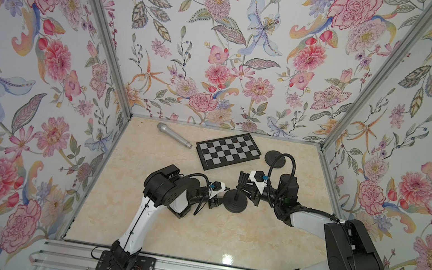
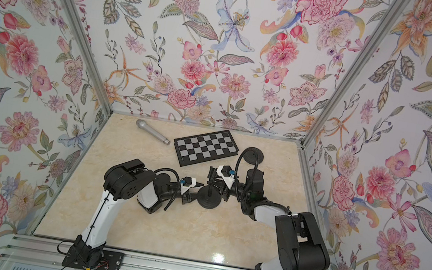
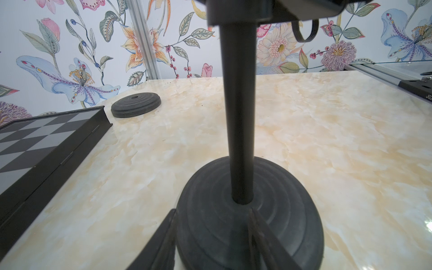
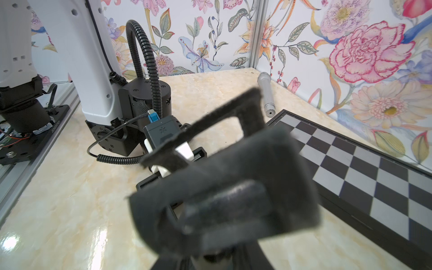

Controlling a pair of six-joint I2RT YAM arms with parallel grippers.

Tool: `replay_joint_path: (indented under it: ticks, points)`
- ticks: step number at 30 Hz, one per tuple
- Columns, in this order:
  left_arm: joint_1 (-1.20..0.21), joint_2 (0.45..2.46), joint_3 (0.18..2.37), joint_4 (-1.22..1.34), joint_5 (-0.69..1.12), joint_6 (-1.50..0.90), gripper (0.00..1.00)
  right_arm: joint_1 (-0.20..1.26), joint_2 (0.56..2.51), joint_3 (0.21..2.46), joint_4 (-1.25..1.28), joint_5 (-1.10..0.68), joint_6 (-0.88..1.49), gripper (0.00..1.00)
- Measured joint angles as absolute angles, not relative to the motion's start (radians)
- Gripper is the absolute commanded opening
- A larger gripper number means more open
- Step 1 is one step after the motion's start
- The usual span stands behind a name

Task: Assemble a microphone stand
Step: Screw the microphone stand pole into the microphone stand base.

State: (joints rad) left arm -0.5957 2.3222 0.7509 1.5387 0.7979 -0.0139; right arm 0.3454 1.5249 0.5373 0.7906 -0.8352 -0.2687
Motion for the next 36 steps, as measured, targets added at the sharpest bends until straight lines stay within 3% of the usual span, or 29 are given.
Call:
replay_joint_path:
  ticks: [2, 6, 9, 13, 14, 17, 19, 27, 32, 36]
  points:
    - [-0.597, 2.323, 0.751, 1.538, 0.788, -0.014, 0.49, 0.396, 1.494, 0.449, 0.928, -0.672, -0.183, 0.0]
    - [-0.598, 2.323, 0.756, 1.534, 0.773, -0.014, 0.49, 0.601, 1.476, 0.319, 1.15, -0.139, -0.002, 0.0]
    - [-0.597, 2.323, 0.755, 1.536, 0.764, -0.014, 0.49, 0.731, 1.507, 0.302, 1.223, 0.159, 0.061, 0.0]
    - [-0.596, 2.322, 0.756, 1.536, 0.754, -0.014, 0.49, 0.8, 1.548, 0.311, 1.271, 0.326, 0.091, 0.0]
    - [-0.596, 2.322, 0.756, 1.536, 0.753, -0.014, 0.49, 0.804, 1.554, 0.313, 1.278, 0.337, 0.092, 0.05]
    - [-0.596, 2.322, 0.756, 1.538, 0.751, -0.014, 0.49, 0.791, 1.552, 0.311, 1.282, 0.297, 0.073, 0.39]
    - [-0.596, 2.322, 0.756, 1.536, 0.751, -0.014, 0.49, 0.751, 1.541, 0.3, 1.256, 0.198, 0.062, 0.49]
    - [-0.591, 2.292, 0.709, 1.532, 0.773, 0.0, 0.53, 0.447, 1.425, 0.342, 0.963, -0.488, -0.106, 0.51]
    - [-0.58, 2.242, 0.606, 1.543, 0.844, -0.002, 0.65, 0.376, 1.38, 0.447, 0.795, -0.743, -0.244, 0.51]
    - [-0.578, 2.237, 0.595, 1.576, 0.902, -0.076, 0.65, 0.336, 1.396, 0.519, 0.672, -0.866, -0.321, 0.5]
